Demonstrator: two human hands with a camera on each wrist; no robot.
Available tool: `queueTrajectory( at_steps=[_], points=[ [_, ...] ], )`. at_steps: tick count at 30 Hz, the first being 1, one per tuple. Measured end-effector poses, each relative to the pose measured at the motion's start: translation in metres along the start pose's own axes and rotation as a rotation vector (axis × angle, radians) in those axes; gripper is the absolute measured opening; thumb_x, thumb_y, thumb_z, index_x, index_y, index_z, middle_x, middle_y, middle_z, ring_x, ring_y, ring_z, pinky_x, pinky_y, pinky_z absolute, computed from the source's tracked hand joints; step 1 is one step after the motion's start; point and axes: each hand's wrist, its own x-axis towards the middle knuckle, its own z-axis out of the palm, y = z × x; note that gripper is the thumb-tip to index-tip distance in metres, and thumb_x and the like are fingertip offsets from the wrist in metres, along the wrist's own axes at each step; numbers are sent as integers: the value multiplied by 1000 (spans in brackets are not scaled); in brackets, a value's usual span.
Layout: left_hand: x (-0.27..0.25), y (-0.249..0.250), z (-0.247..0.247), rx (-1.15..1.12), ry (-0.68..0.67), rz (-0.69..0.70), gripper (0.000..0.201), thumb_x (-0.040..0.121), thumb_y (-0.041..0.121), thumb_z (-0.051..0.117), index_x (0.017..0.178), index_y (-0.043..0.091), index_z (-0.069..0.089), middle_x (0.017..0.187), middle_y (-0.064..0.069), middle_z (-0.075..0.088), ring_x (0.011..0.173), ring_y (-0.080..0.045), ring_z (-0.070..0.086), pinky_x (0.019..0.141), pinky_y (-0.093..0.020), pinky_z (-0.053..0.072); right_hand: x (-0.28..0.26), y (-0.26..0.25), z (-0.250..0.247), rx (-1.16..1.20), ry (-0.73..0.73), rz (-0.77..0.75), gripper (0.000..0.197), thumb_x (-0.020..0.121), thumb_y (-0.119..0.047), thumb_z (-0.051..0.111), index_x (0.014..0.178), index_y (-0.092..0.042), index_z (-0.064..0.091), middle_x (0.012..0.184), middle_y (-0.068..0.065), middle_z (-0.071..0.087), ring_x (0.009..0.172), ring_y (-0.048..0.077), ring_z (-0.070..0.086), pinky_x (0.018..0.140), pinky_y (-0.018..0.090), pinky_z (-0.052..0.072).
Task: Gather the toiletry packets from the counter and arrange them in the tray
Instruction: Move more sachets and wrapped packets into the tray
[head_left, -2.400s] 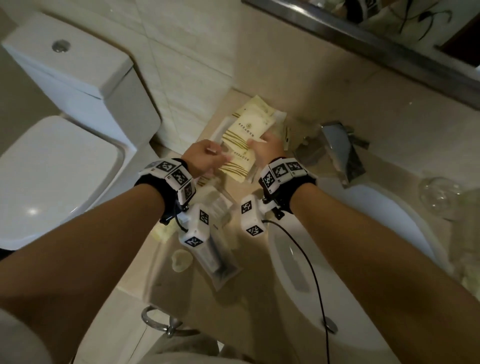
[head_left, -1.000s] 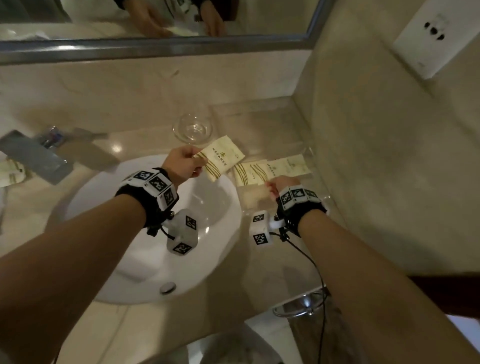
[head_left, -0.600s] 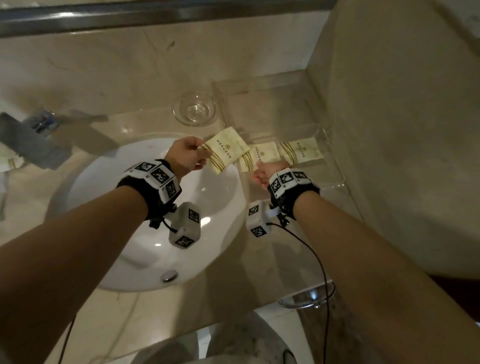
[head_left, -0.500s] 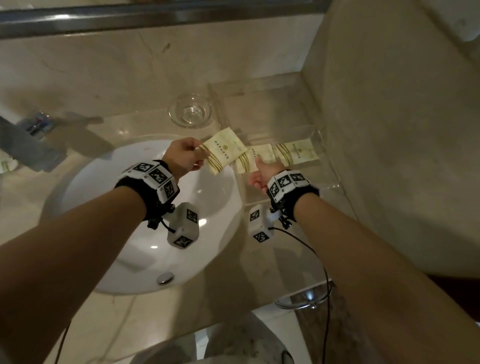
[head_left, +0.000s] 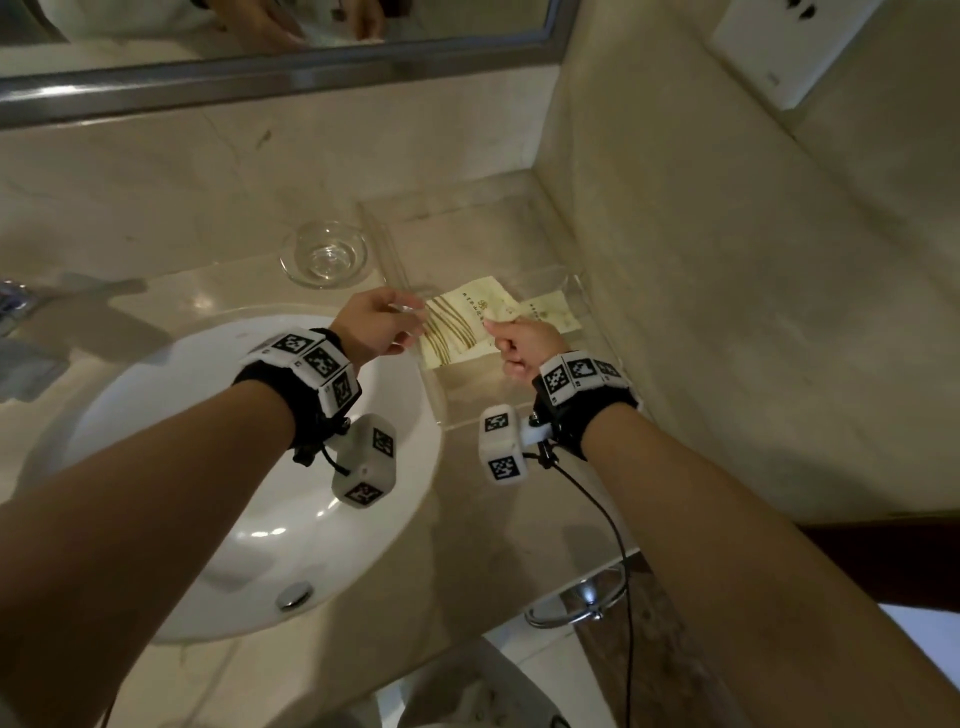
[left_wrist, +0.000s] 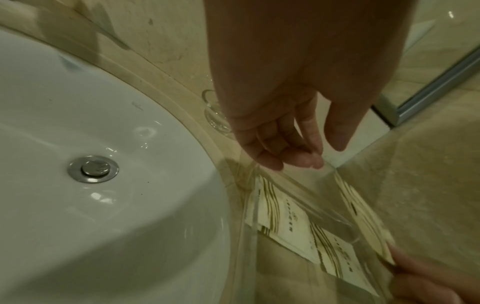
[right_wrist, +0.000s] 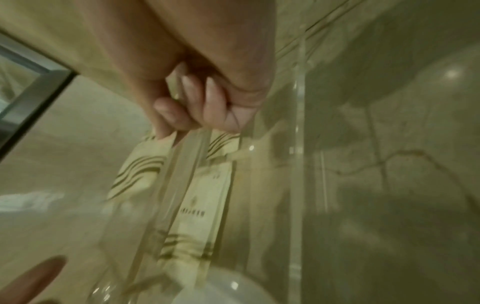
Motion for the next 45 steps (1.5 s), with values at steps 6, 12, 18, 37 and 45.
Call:
queueTrajectory(
  at_steps=[6, 12, 18, 37, 45],
  points=[
    [6, 0, 7, 21, -1, -9, 19, 84, 0, 56, 83, 18, 62, 52, 8, 63, 49, -4, 52, 63, -20, 44, 16, 5, -46, -145, 414, 201, 44, 82, -30, 67, 56, -12, 37, 54, 4, 48, 52, 18, 47, 51, 25, 44],
    [6, -11, 1, 43, 9, -32, 20, 86, -1, 53, 79, 17, 59, 70, -4, 58, 57, -11, 50, 63, -21, 42, 40, 15, -54, -166, 474, 191, 25, 81, -31, 68, 79, -12, 53, 80, 3, 54, 78, 20, 54, 83, 33, 51],
    [6, -18, -12, 49, 58, -69, 18, 87, 0, 51, 86, 15, 60, 71, -3, 57, 60, -12, 50, 63, -20, 42, 21, -1, -46, -212, 432, 165, 58, 89, -42, 56, 132, -3, 47, 111, 10, 57, 91, 20, 52, 71, 22, 36],
    [-79, -40, -176, -113, 388, -91, 16, 91, 10, 52, 77, 16, 58, 74, -2, 58, 63, -11, 52, 62, -19, 43, -40, -90, 262, -108, -201, -426, 44, 92, -40, 51, 56, -20, 37, 48, -4, 31, 35, 7, 28, 37, 17, 25],
    [-151, -120, -308, -161, 534, -232, 19, 90, 11, 53, 71, 13, 57, 73, -3, 59, 65, -13, 53, 64, -22, 42, -93, -38, 420, -396, -468, -588, 43, 93, -31, 53, 53, -16, 46, 47, 0, 43, 35, 6, 36, 44, 20, 33]
  ],
)
